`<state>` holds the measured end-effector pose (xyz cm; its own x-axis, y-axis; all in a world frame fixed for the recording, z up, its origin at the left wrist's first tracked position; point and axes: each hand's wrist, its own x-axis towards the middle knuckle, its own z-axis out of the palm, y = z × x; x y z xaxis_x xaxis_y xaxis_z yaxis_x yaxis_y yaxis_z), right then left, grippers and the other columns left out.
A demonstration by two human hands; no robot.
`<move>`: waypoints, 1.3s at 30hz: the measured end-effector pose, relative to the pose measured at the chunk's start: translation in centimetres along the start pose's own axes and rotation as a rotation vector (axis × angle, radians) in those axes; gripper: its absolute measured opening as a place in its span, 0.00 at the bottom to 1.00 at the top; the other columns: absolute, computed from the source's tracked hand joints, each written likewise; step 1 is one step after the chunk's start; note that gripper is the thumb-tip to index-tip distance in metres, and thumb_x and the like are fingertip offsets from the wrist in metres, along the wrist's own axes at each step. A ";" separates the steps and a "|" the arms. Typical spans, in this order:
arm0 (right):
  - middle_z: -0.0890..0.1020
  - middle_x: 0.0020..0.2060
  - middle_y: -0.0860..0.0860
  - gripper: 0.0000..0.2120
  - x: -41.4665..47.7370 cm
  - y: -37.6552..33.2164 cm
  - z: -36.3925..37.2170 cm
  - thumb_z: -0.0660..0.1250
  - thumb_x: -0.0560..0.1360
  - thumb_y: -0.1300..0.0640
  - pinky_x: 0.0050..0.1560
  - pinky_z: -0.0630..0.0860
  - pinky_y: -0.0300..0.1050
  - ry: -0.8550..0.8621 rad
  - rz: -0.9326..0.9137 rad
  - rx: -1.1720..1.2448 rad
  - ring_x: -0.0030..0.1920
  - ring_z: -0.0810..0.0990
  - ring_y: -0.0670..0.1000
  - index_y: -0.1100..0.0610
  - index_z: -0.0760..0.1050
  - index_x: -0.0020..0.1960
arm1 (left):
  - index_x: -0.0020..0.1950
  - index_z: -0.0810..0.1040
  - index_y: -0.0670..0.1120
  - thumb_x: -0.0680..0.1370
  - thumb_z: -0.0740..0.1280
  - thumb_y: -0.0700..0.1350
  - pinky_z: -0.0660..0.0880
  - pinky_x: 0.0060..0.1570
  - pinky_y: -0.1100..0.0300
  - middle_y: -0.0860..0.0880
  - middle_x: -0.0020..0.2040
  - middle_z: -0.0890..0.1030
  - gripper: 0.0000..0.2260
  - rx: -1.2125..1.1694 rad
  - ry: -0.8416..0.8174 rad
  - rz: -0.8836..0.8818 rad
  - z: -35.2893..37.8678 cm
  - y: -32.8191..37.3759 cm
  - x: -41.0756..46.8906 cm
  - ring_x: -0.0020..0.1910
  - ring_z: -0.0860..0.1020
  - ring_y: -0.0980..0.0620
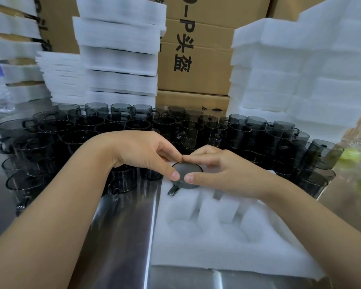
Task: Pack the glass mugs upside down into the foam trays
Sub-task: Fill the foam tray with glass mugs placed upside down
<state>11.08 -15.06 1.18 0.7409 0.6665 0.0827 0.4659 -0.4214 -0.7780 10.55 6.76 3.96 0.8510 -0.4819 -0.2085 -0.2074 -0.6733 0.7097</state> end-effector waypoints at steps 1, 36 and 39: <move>0.72 0.54 0.36 0.18 0.0 0.0 0.0 0.72 0.70 0.45 0.35 0.78 0.34 -0.007 0.003 -0.032 0.50 0.74 0.32 0.36 0.76 0.58 | 0.58 0.81 0.53 0.69 0.76 0.46 0.71 0.65 0.55 0.57 0.54 0.83 0.18 0.020 0.005 -0.004 0.1 0.0 0.1 0.56 0.79 0.59; 0.77 0.50 0.49 0.06 0.4 3.2 -2.6 0.61 0.76 0.56 0.32 0.67 0.40 0.511 0.479 -0.518 0.37 0.75 0.46 0.49 0.75 0.45 | 0.62 0.78 0.55 0.70 0.75 0.47 0.74 0.57 0.63 0.60 0.54 0.82 0.21 0.048 0.004 -0.022 0.4 -0.2 0.4 0.55 0.79 0.61; 0.78 0.47 0.49 0.09 0.3 3.0 -2.4 0.60 0.77 0.56 0.34 0.68 0.41 0.508 0.487 -0.534 0.39 0.75 0.49 0.53 0.76 0.53 | 0.61 0.77 0.57 0.70 0.76 0.48 0.74 0.56 0.65 0.61 0.54 0.82 0.21 0.049 0.012 -0.023 0.4 -0.3 0.4 0.55 0.79 0.63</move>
<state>13.89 -17.61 0.38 0.9823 0.0377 0.1832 0.1121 -0.9029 -0.4149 10.77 6.53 3.41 0.8614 -0.4596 -0.2162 -0.2110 -0.7109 0.6709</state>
